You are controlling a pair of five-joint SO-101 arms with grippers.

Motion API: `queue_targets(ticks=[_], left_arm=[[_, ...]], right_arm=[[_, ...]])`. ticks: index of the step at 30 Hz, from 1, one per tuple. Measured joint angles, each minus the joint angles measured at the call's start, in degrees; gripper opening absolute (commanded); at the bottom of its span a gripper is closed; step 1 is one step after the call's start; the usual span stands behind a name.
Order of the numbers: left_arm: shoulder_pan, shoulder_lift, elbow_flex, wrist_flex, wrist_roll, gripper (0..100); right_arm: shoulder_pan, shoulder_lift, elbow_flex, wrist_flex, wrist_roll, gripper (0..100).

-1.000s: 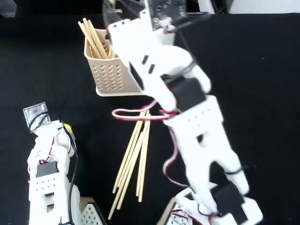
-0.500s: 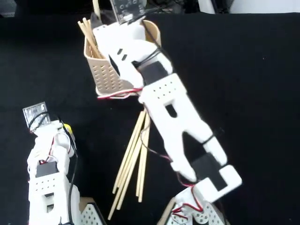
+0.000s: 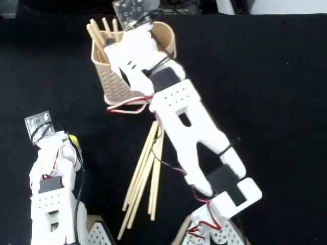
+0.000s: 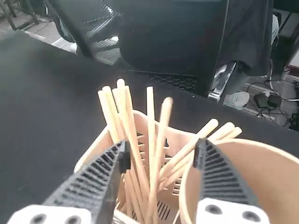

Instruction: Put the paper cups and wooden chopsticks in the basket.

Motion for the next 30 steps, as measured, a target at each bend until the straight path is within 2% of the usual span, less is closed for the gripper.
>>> queue_targets(ticks=[4,9,12,14,21,23,27,30], left_arm=[[0.0,0.0,0.0,0.0,0.0,11],[0.0,0.0,0.0,0.18,0.0,11],[0.18,0.0,-2.64,5.19,0.0,11],[1.93,0.0,-5.54,10.73,-0.35,11],[15.3,0.0,-8.97,22.59,-8.7,12],[18.55,0.0,-9.85,24.79,-9.05,12],[24.44,0.0,-12.75,28.4,-8.09,20],[29.45,0.44,-15.3,31.03,-7.91,20]], right_arm=[[0.0,-1.85,-6.86,9.49,0.0,16.6],[0.09,-11.78,-12.92,24.53,0.0,8.9],[2.11,-17.49,-13.71,30.42,0.0,2.4],[4.22,-20.22,-13.71,33.23,0.0,1.4],[10.81,-27.43,-4.75,41.93,0.09,1.4],[13.27,-29.27,0.09,42.29,0.09,1.4],[18.55,-33.23,10.55,42.46,0.09,1.4],[22.77,-37.45,18.81,42.2,0.09,1.4]])
